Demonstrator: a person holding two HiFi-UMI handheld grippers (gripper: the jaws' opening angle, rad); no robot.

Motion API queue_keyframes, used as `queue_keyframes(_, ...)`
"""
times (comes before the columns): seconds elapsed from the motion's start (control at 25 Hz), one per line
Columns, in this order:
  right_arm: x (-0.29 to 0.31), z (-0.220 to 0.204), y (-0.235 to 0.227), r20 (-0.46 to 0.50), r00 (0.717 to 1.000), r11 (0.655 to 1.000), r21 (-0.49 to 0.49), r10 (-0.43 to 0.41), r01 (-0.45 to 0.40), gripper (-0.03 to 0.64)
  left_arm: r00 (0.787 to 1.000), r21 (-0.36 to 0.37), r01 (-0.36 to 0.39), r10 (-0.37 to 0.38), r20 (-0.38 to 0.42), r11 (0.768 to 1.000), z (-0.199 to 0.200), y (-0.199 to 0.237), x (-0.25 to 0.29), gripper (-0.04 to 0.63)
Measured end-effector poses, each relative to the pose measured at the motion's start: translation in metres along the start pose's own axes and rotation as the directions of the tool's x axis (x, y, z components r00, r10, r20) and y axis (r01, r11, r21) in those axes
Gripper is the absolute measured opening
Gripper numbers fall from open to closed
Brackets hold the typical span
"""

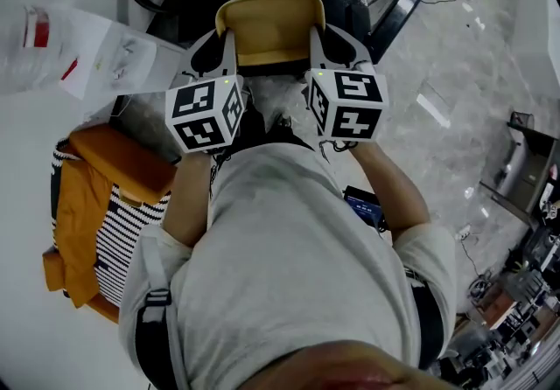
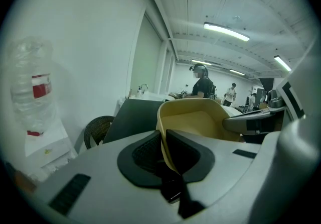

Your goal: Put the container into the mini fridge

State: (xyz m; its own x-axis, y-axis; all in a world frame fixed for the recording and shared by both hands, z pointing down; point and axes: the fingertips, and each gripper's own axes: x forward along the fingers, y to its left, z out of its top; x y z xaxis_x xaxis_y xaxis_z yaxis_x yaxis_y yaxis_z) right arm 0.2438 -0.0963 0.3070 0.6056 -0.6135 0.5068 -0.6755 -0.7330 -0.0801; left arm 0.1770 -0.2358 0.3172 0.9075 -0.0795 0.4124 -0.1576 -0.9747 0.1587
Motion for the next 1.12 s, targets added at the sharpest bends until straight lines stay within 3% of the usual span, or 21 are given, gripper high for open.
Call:
queue_keyframes(0.56,-0.053,-0.033,-0.005,0.017,1.0,1.0,-0.01,0.004,-0.003,0.057,1.0,0.02,0.008,-0.008,0.003,1.0,-0.022,-0.036,-0.035,0.04)
queue_keyframes(1.12,-0.089,-0.074,0.052,-0.006,0.999,0.999,0.012,-0.041,0.041,0.057,0.997,0.033,0.062,-0.061,-0.039,0.998,-0.059,-0.013,-0.091,0.04)
